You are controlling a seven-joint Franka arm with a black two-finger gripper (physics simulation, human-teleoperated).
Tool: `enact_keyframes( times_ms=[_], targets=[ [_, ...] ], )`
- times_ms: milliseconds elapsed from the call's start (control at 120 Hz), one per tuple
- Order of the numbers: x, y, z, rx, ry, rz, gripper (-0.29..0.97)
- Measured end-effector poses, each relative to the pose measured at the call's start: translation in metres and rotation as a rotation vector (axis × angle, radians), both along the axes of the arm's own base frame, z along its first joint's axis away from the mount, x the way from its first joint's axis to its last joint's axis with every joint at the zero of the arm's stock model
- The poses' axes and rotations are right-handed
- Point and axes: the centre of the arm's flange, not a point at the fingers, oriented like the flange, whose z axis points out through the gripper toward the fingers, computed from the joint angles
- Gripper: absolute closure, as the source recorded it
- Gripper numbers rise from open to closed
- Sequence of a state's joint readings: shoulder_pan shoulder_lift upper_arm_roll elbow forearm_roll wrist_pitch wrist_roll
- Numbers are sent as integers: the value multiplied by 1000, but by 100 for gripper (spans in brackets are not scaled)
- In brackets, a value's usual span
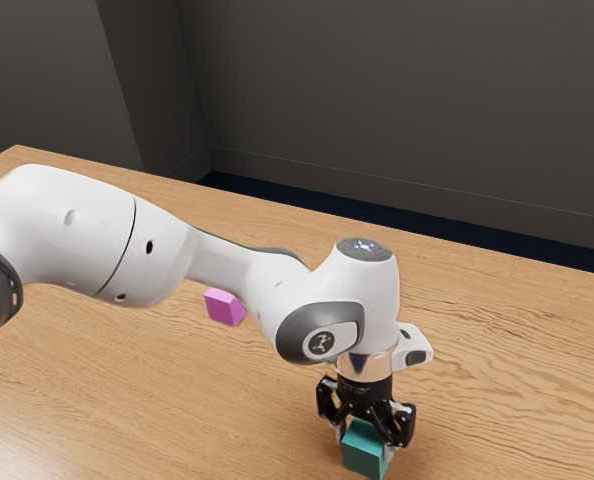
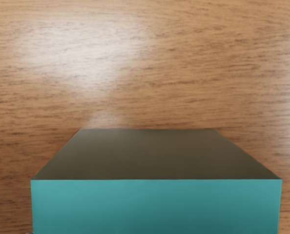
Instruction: Pick up the blue block with one arm, and put the blue block on the pink block with one arm
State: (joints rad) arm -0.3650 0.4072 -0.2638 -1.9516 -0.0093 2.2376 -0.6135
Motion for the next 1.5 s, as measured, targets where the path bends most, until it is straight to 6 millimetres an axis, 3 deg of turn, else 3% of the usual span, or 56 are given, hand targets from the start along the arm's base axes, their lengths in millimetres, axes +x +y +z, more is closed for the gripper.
enact_keyframes(
  times_ms=[358, 483, 558, 708, 958, 1350, 1500],
  targets=[
    [1, 0, 6, 2, -10, 10, 33],
    [2, 2, 27, 0, -37, 12, 35],
    [5, 10, 59, -1, -70, 23, 37],
    [30, 65, 114, 2, -123, 87, 35],
    [75, 178, 155, 27, -140, 127, 36],
    [96, 295, 157, 46, -99, -22, 35],
    [106, 322, 158, 45, -96, -94, 35]
  ],
)
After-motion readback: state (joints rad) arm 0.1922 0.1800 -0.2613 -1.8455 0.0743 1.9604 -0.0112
